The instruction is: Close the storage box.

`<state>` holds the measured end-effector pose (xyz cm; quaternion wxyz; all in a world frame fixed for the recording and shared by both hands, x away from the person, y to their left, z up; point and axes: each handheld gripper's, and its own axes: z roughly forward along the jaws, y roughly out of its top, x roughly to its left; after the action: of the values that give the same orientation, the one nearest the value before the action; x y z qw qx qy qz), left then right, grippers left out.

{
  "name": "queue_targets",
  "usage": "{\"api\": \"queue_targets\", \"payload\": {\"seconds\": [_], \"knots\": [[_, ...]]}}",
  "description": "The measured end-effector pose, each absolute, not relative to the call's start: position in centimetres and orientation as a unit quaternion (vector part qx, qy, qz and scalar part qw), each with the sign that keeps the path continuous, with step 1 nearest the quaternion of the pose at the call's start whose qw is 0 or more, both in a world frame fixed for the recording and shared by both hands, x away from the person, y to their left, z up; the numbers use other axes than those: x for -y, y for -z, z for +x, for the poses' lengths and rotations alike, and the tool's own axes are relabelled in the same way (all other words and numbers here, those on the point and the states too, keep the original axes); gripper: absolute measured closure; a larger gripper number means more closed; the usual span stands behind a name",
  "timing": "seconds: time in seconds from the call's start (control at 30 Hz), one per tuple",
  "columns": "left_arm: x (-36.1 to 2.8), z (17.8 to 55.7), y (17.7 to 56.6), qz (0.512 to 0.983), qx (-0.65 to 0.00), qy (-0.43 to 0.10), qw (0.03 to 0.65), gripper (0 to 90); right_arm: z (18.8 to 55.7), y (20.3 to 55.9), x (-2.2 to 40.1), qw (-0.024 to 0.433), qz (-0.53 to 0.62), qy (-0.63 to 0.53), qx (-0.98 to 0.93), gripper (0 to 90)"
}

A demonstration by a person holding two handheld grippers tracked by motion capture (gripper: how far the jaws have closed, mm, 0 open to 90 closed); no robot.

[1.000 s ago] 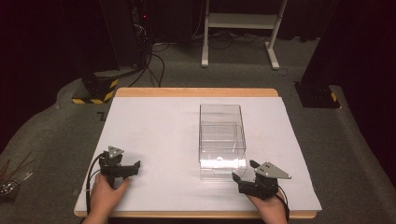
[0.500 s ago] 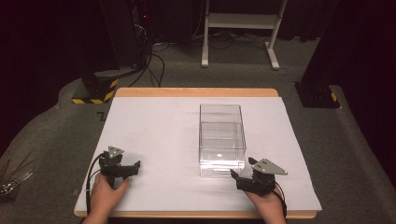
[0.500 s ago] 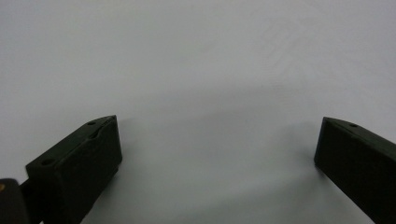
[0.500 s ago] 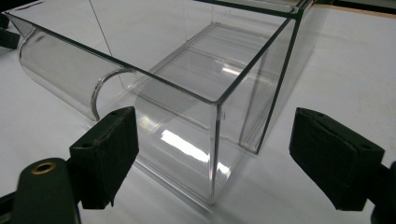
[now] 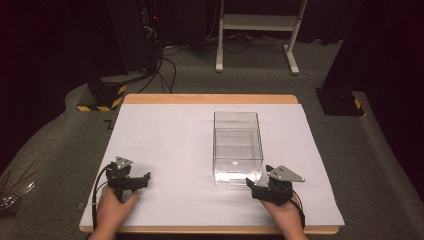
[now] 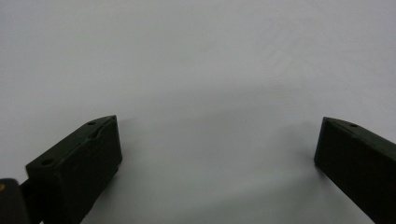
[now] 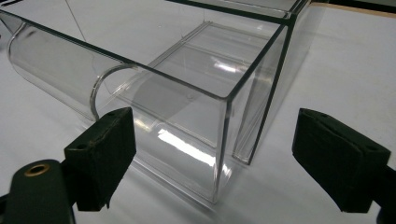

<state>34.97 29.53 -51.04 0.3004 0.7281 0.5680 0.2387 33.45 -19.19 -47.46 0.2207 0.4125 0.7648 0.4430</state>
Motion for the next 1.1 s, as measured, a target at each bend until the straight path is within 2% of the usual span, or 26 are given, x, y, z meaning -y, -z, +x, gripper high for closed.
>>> {"api": "queue_targets", "payload": {"seconds": [1.1], "knots": [[-29.5,35.0,51.0,0.728,-0.568,-0.239,0.3,0.9,38.0,47.9,18.5,0.221,0.447,-0.439,-0.748,13.7]]}}
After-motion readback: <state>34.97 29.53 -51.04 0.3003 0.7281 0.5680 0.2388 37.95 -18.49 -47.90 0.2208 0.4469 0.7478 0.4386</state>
